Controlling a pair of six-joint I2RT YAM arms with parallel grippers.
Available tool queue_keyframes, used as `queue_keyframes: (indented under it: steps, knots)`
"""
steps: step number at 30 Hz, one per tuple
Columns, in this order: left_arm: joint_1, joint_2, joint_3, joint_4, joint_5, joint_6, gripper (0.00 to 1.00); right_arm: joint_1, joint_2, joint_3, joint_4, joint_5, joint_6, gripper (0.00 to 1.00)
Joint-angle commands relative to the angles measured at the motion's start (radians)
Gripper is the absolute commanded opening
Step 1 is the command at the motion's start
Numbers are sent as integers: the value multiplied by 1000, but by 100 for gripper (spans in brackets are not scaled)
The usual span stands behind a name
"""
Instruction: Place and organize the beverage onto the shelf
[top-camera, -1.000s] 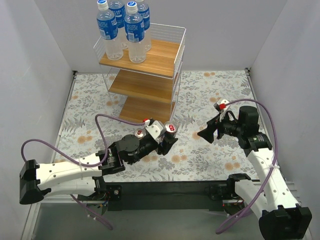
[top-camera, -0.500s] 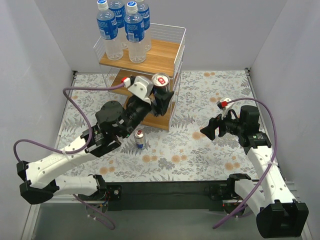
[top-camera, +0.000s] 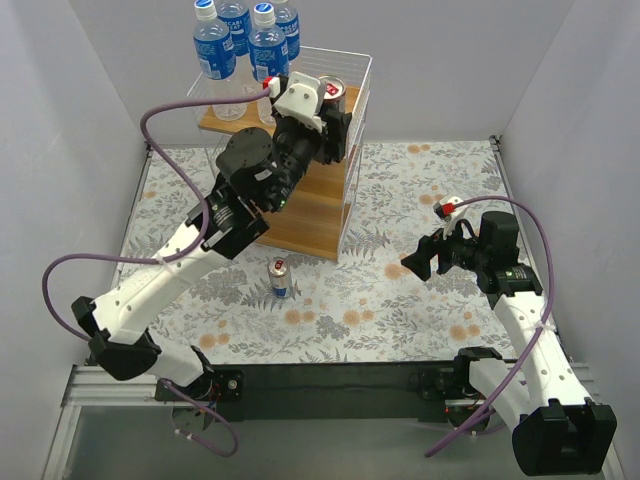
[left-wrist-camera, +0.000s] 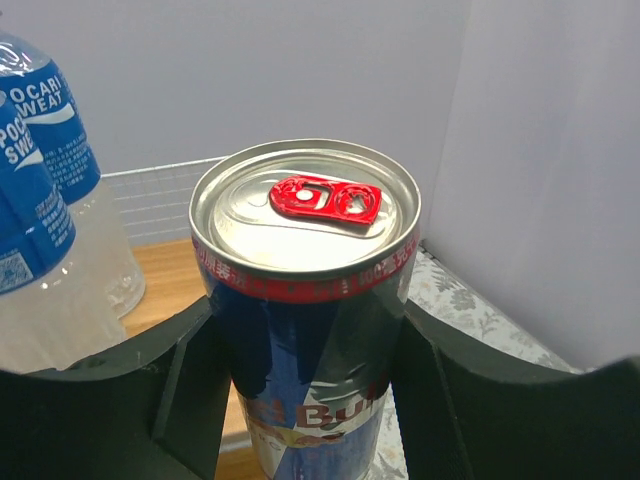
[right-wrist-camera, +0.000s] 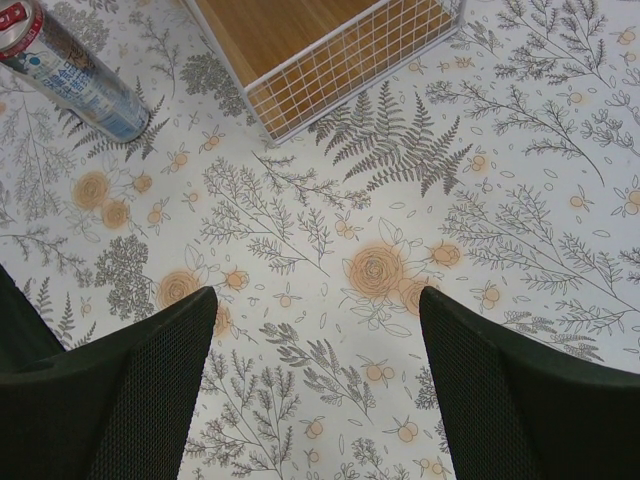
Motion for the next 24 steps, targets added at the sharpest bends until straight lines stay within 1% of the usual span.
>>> queue_keyframes:
  steps: [1,6,13,18,23,24]
  knots:
    - [34,35,117,31,1,22,0,-9,-10,-10,38,1,-10,88]
    - [77,96,182,51,-3,19,0,-10,-17,-11,36,-1,-9,88]
    - [132,192,285,29,0,10,0,-13,-17,-13,39,-2,-6,87]
    - [189,279,358,18,35,-18,0,-18,-5,-8,44,-8,-3,87]
    - [223,351,423,15,60,-22,0,-22,-4,-7,59,-16,17,88]
    - [227,379,458,14,63,-16,0,-24,-5,-8,65,-20,20,87]
